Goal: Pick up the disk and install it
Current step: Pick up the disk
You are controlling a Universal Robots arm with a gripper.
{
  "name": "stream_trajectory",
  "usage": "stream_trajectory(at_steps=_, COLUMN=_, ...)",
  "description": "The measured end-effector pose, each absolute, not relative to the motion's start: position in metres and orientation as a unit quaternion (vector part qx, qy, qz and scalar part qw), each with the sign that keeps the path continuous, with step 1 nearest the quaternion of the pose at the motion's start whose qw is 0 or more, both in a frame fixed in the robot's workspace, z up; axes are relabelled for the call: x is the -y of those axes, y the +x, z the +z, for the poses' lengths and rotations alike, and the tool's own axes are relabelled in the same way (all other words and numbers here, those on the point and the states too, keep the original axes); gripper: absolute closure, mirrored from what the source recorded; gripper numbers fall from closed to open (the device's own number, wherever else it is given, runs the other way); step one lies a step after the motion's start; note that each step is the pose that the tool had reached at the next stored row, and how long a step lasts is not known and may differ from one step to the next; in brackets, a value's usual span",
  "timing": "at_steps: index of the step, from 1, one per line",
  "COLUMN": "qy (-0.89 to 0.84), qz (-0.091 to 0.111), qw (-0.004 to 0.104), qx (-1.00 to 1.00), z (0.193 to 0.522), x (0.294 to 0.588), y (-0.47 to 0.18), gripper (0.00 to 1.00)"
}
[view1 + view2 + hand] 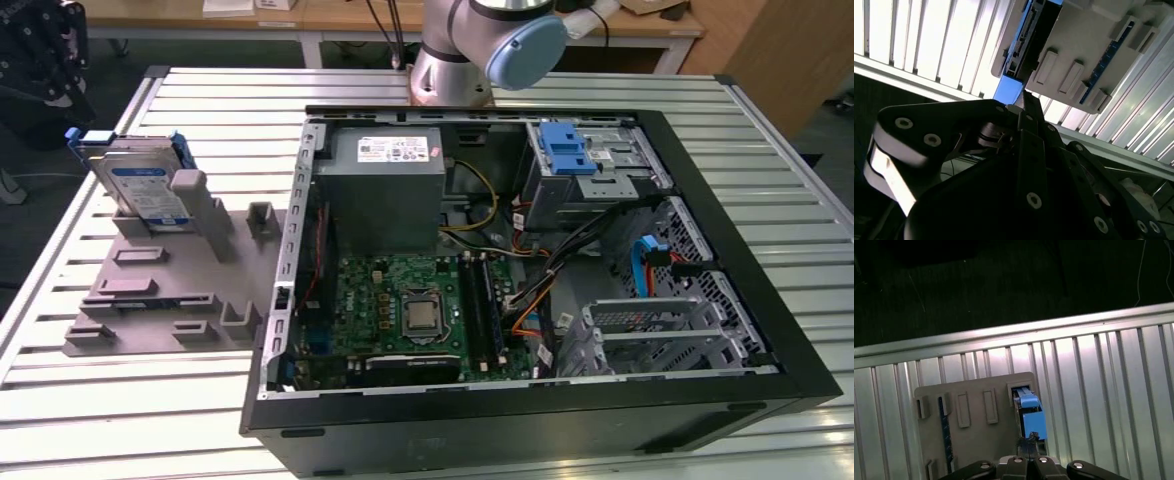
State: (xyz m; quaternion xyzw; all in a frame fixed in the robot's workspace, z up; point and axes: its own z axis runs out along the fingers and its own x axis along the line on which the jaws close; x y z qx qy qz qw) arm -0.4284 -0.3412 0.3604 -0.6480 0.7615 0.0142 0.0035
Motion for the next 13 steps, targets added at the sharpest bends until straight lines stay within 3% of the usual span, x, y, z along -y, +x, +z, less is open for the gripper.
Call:
stream_trajectory(at_steps=10, qy=-0.648, qz=0.014, qw=0.004, qx=-0.761, z=0.3604, x=0.3412, y=-0.4284, gripper=0.89)
stream_trajectory(at_steps=12, qy=-0.648, qz=0.014, qw=0.004, qx=-0.761, z=0.3601, x=0.3412, y=-0.4284, gripper=0.77)
stream_trajectory(at_steps=13, qy=-0.648, qz=0.014, qw=0.004, qx=-0.761, z=0.3577, x=0.3408, y=-0.4292, gripper=0.59)
